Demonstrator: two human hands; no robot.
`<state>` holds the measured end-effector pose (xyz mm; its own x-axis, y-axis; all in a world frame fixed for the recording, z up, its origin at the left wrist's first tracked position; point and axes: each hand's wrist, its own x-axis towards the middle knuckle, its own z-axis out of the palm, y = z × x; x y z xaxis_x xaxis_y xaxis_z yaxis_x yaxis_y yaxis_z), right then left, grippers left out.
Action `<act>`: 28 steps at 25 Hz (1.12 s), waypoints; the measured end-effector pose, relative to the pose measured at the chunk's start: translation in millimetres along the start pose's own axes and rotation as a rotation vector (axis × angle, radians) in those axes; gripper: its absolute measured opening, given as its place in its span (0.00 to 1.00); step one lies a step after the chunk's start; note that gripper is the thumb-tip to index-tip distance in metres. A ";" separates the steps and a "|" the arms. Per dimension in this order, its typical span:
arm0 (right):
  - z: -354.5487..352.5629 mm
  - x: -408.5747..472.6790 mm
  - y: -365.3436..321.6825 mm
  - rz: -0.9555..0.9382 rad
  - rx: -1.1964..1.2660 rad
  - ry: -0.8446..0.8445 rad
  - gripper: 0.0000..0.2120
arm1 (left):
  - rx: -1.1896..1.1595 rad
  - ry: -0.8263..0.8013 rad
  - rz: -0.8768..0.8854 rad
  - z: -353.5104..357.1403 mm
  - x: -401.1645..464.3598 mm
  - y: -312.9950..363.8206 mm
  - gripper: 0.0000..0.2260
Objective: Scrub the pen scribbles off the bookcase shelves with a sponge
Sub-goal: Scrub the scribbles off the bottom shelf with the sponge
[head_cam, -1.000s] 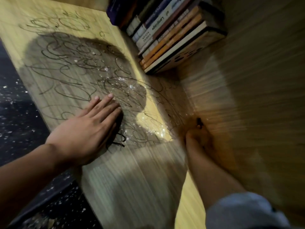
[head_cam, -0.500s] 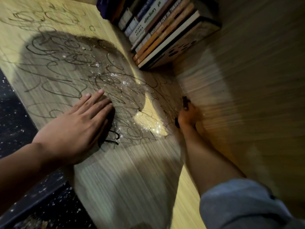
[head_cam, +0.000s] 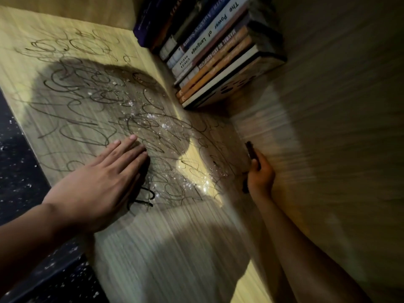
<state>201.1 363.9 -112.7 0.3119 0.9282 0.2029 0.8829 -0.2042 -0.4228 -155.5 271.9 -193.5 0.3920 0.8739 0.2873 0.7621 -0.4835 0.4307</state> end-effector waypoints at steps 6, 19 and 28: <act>56.3 16.8 -12.3 0.120 -0.125 -0.080 0.20 | 0.016 -0.004 -0.010 1.1 1.5 0.7 0.26; 78.0 48.7 -49.7 0.133 -0.054 0.027 0.17 | 0.038 -0.001 -0.005 -0.2 -1.7 1.1 0.27; 33.5 20.2 -75.1 -0.071 0.151 -0.316 0.15 | 0.018 0.006 0.000 0.9 -1.9 -0.5 0.26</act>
<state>129.3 408.4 -106.4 0.1067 0.9936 -0.0369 0.8293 -0.1094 -0.5480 -156.1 270.6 -195.0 0.3890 0.8735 0.2928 0.7713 -0.4826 0.4150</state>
